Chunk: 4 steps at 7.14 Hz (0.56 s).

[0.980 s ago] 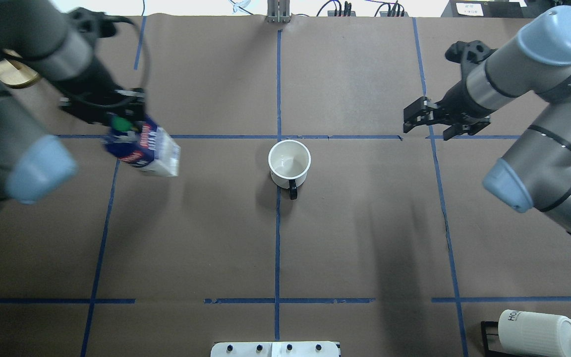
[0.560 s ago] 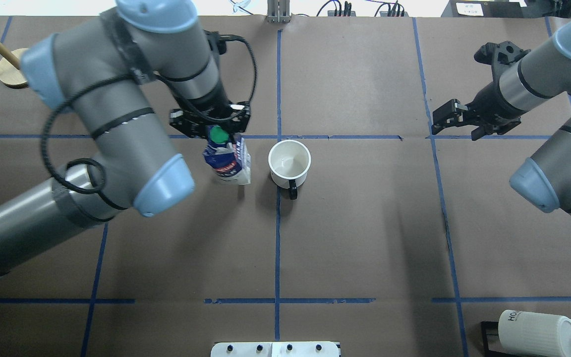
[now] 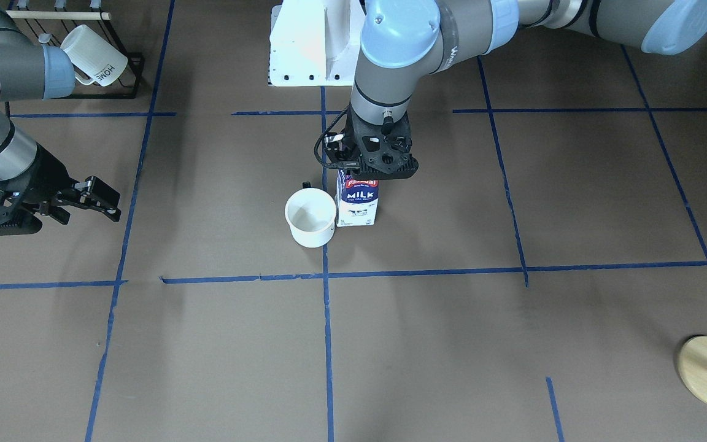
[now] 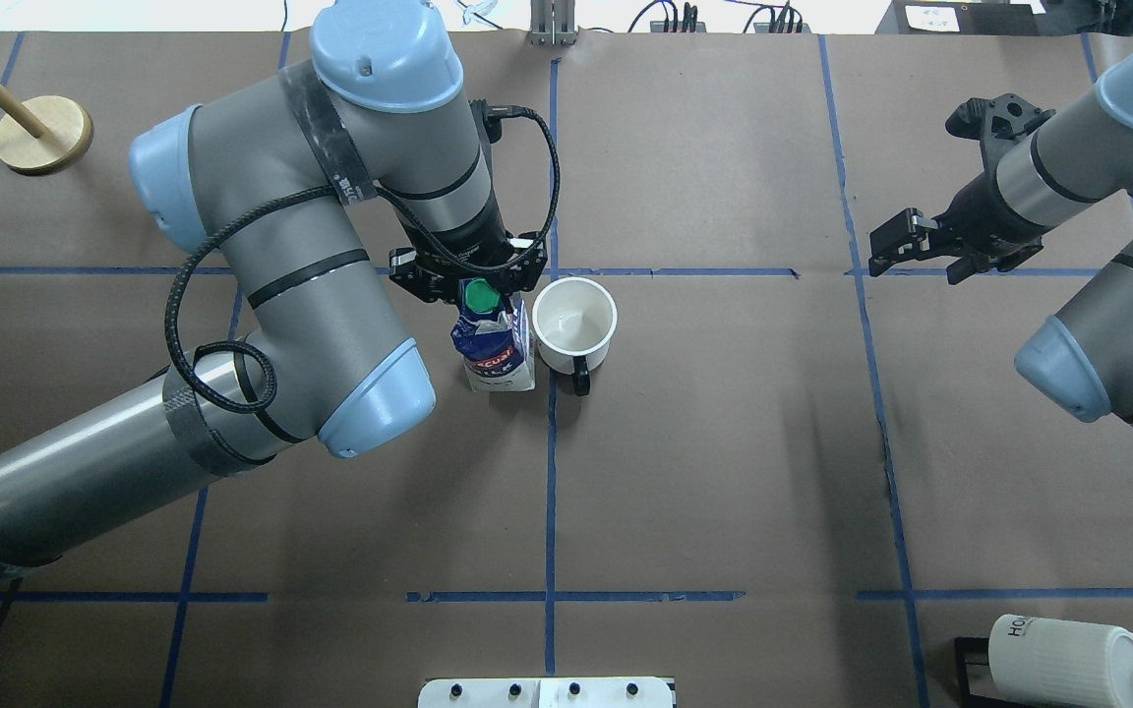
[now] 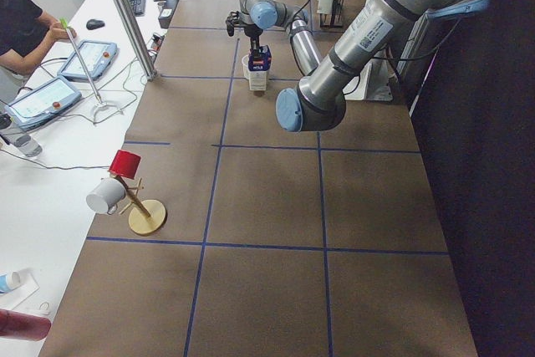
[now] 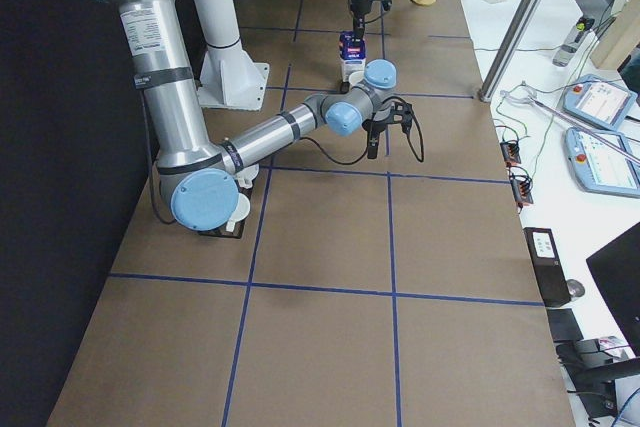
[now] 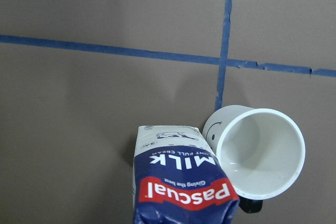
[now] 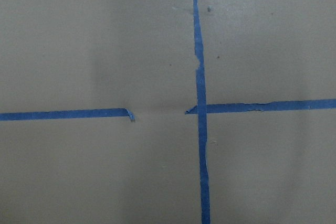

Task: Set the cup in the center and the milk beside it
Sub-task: 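Carry the milk carton with the left gripper beside the mug and lower it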

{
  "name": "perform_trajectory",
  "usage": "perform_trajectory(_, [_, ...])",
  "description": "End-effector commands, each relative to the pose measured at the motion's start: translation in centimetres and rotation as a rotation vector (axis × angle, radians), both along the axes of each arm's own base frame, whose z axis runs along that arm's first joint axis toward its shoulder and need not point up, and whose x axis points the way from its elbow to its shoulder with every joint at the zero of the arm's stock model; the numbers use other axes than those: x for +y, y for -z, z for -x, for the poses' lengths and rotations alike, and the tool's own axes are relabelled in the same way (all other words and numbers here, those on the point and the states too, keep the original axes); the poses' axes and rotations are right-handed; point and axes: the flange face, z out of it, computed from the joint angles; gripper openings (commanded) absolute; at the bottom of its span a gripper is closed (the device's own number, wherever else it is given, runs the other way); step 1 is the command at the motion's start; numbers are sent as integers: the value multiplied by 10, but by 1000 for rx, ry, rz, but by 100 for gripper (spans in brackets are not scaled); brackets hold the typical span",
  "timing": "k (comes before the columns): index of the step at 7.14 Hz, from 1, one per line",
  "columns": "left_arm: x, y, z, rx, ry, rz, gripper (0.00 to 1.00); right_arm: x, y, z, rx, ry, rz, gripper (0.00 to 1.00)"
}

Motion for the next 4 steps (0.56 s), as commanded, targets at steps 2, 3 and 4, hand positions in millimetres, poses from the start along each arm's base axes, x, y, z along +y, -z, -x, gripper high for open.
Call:
perform_trajectory(2, [-5, -4, -2, -24, 27, -22, 100, 0, -1, 1, 1, -1, 4, 100])
perform_trajectory(3, [-3, 2, 4, -11, 29, -33, 100, 0, -1, 1, 1, -1, 4, 100])
perform_trajectory(4, [-1, 15, 26, 20, 48, -63, 100, 1, 0, -1, -2, 0, 3, 100])
